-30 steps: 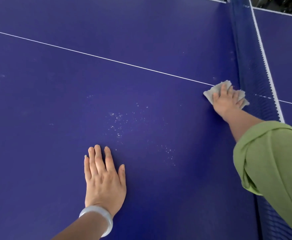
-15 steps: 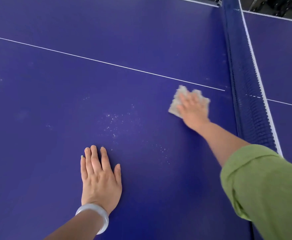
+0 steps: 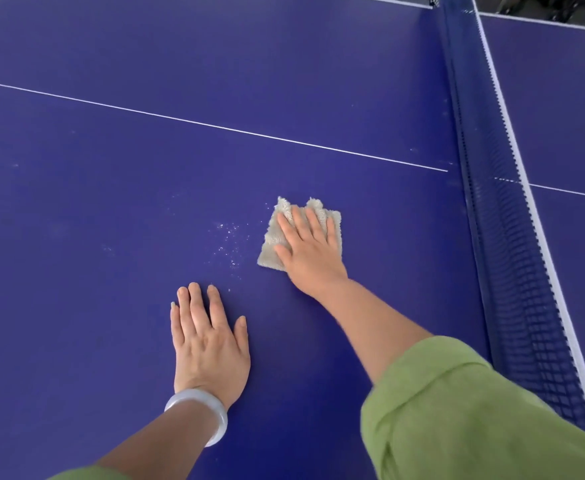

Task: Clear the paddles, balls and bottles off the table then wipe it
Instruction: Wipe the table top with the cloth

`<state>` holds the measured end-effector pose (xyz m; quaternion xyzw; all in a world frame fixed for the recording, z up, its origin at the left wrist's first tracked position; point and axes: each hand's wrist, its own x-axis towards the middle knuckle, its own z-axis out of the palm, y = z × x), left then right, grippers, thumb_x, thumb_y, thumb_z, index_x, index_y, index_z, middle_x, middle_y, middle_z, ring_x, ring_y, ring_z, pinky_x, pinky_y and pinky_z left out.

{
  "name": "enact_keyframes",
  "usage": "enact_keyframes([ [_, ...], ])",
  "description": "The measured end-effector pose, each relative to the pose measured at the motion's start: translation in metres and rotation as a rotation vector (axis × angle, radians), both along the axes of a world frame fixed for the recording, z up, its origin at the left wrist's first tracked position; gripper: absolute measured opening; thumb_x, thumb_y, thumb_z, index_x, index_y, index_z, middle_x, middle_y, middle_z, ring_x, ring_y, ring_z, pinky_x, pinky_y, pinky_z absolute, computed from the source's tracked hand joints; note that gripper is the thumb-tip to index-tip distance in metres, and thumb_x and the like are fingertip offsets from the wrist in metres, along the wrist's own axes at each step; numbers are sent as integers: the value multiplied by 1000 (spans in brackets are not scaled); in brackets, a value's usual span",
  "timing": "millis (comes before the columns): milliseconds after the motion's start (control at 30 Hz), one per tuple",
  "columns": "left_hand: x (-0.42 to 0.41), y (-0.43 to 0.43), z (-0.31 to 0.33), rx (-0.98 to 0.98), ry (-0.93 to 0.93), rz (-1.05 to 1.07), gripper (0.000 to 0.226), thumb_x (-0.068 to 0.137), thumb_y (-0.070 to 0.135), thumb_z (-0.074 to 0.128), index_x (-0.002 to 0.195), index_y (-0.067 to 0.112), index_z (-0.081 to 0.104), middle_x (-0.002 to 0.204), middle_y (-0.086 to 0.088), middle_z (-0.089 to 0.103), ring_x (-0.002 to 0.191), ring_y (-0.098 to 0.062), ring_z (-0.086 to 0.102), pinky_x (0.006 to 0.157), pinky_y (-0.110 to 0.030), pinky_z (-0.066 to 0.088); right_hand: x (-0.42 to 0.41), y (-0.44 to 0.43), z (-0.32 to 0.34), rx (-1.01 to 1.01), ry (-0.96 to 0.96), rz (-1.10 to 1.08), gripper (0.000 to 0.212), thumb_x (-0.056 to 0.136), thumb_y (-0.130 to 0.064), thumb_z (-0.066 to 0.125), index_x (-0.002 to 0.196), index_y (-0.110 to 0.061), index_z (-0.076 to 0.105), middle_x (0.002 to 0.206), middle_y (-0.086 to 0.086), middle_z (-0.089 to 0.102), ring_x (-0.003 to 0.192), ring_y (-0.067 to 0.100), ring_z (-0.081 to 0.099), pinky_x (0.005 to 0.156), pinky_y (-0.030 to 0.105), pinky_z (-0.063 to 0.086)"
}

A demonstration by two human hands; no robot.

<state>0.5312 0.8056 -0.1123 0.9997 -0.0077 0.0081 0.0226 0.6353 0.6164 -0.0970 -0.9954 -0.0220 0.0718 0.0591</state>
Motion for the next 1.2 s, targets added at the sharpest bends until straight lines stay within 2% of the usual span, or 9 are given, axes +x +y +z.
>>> enact_keyframes([
  [67,0,1,-1,0,-1,-2,70,97,43,21,145,-5,36,151,-29,31,145,-42,23,119,-52,16,-18,-40,-1,-49,-9,9,56,103,-44,14,155,-33,-3,163,-11,-9,149,20,-17,119,49,-12],
  [233,0,0,-1,-15,-3,-2,70,97,43,18,146,-5,33,152,-30,29,146,-43,20,120,-54,16,-85,-165,-5,-54,-42,-579,64,96,-53,3,156,-31,7,163,1,12,150,23,-1,119,53,-1],
  [367,0,-1,0,-21,0,-1,69,97,42,20,146,-5,34,152,-30,30,145,-43,21,119,-54,17,-113,-126,-5,-17,-64,-750,71,91,-52,3,156,-25,12,163,6,16,150,28,4,119,54,-3],
  [467,0,-2,1,-16,9,-4,69,96,42,20,145,-5,36,151,-30,31,144,-44,23,119,-54,18,-88,-60,-3,-58,-97,-676,64,95,-44,2,157,-25,7,162,2,18,150,30,2,117,54,-3],
  [600,0,-1,3,-24,8,-4,70,97,43,19,145,-5,36,151,-30,31,144,-44,23,119,-54,19,-56,22,-4,40,-78,-359,62,98,-46,-6,156,-25,-3,164,0,-4,149,23,-15,120,49,-10],
  [733,0,0,2,-31,3,-11,70,96,43,20,145,-5,35,151,-30,31,144,-43,23,119,-54,18,-80,2,-6,-44,-82,-94,59,101,-48,3,156,-27,-1,164,-3,-2,150,22,-10,121,50,-5],
  [967,0,-1,2,-47,43,-6,69,97,42,20,146,-5,34,152,-31,29,145,-44,21,119,-55,18,-166,-99,-11,-63,-75,-806,65,97,-54,0,156,-27,8,163,5,13,150,26,4,119,52,-5],
  [1067,0,0,5,-47,56,-6,69,96,41,21,145,-6,35,151,-31,30,145,-45,21,118,-55,19,-177,-44,-7,-65,-73,-833,62,100,-49,1,156,-24,6,163,8,12,150,29,6,119,55,-2],
  [1200,0,-1,8,-57,69,-5,69,96,42,21,145,-5,36,151,-31,31,144,-45,23,118,-55,21,-144,39,-8,-46,-100,-607,63,100,-46,2,156,-21,14,162,7,15,151,29,4,120,55,-1],
])
